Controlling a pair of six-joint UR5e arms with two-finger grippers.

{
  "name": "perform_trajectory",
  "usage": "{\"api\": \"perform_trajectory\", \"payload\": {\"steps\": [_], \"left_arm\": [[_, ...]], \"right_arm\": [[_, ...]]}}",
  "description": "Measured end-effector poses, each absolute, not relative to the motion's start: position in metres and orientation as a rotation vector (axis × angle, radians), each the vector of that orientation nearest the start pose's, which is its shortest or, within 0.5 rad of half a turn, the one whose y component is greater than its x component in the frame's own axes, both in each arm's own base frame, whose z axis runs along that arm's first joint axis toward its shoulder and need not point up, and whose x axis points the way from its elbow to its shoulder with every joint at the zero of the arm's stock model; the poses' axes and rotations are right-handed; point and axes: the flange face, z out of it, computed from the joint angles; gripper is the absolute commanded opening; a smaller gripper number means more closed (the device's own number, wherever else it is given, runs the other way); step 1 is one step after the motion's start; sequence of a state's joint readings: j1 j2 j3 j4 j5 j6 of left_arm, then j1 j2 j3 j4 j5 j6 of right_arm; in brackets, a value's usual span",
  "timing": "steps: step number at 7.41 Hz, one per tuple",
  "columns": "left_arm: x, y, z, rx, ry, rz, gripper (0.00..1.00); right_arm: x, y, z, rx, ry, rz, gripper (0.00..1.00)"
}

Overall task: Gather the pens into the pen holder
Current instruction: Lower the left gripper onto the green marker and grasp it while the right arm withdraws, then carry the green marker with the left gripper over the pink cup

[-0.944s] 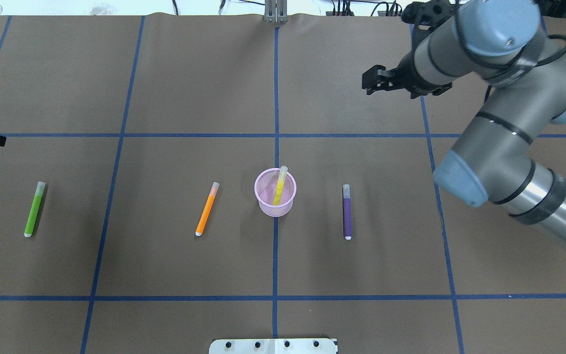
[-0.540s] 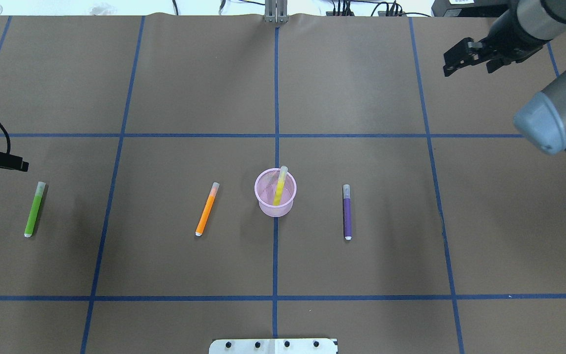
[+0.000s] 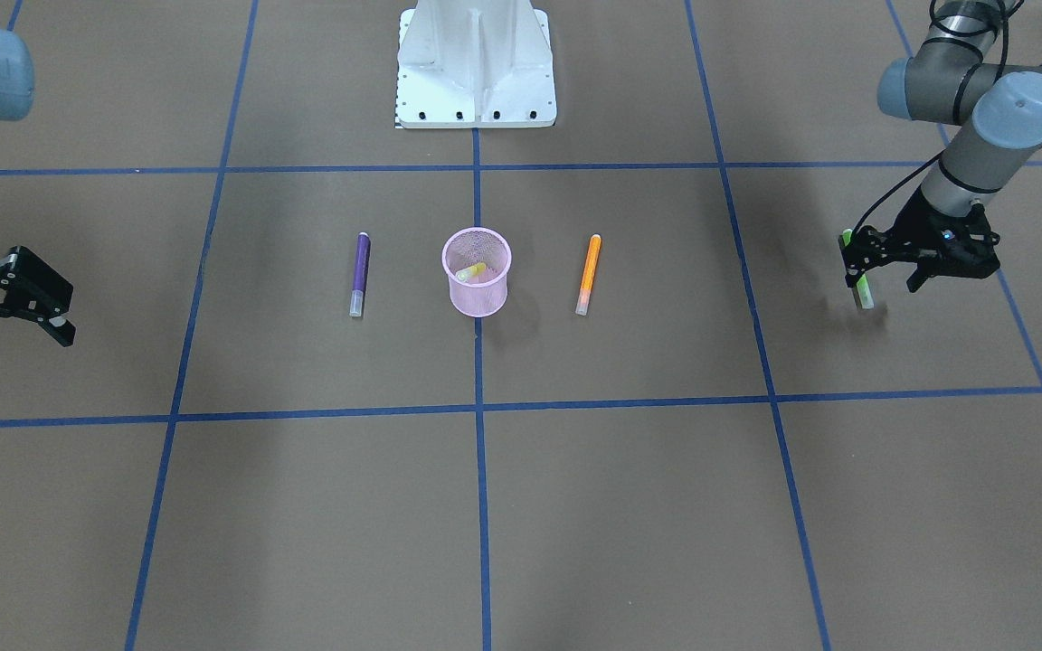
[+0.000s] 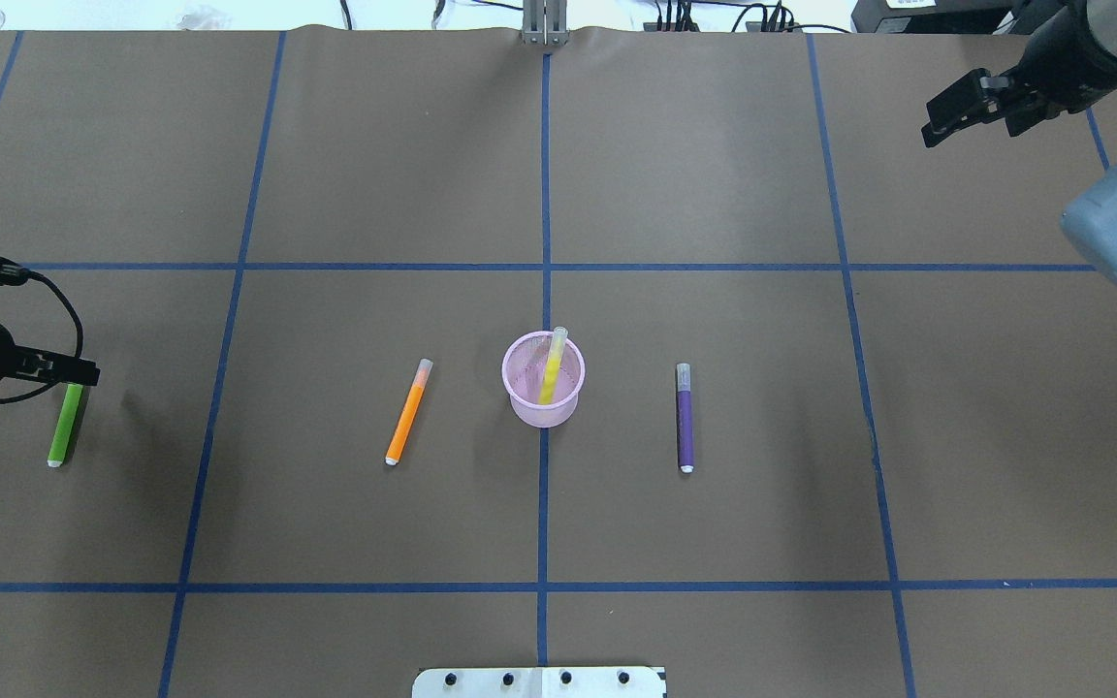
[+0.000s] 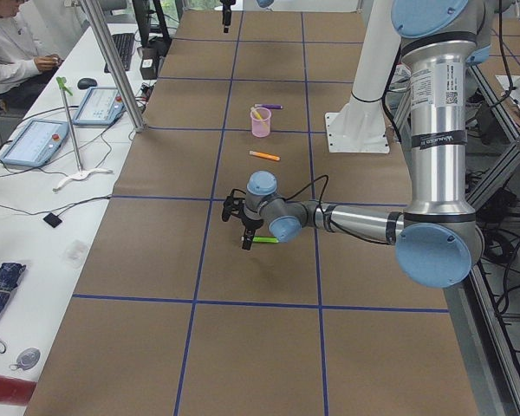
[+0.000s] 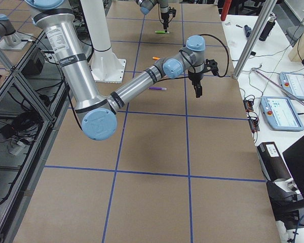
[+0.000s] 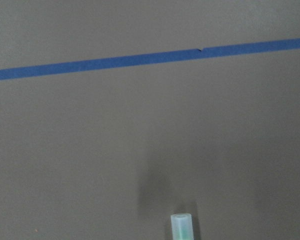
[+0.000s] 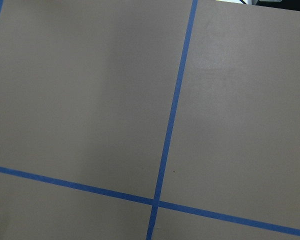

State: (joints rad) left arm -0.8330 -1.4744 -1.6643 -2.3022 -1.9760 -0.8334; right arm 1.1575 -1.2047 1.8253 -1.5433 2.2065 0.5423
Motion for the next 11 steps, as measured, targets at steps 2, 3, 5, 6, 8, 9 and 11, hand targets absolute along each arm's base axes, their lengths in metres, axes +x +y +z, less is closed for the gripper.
{"api": "perform_trajectory", "payload": {"steps": [2, 3, 5, 6, 8, 9, 11], "left_arm": [[0.267, -0.418, 0.59, 0.235, 0.772, 0.077, 0.26], [0.269, -0.417, 0.59, 0.235, 0.77, 0.083, 0.08], [0.268, -0.416, 0.593, 0.233, 0.766, 0.086, 0.0], [0.268, -0.416, 0.592, 0.232, 0.767, 0.087, 0.0], [0.269, -0.419, 0.567, 0.258, 0.811, 0.103, 0.0], [0.272, -0.427, 0.533, 0.325, 0.849, 0.132, 0.0], [0.3, -0.466, 0.424, 0.587, 0.926, 0.249, 0.0]], "right_arm": [[-0.172, -0.578, 0.335, 0.273, -0.831, -0.085, 1.0], [-0.172, -0.578, 0.335, 0.273, -0.831, -0.085, 1.0], [-0.172, -0.578, 0.335, 0.273, -0.832, -0.086, 1.0], [-0.172, -0.578, 0.335, 0.273, -0.833, -0.086, 1.0], [-0.172, -0.577, 0.336, 0.273, -0.832, -0.086, 1.0], [-0.171, -0.576, 0.338, 0.273, -0.83, -0.085, 1.0], [-0.171, -0.575, 0.34, 0.274, -0.828, -0.084, 1.0]]}}
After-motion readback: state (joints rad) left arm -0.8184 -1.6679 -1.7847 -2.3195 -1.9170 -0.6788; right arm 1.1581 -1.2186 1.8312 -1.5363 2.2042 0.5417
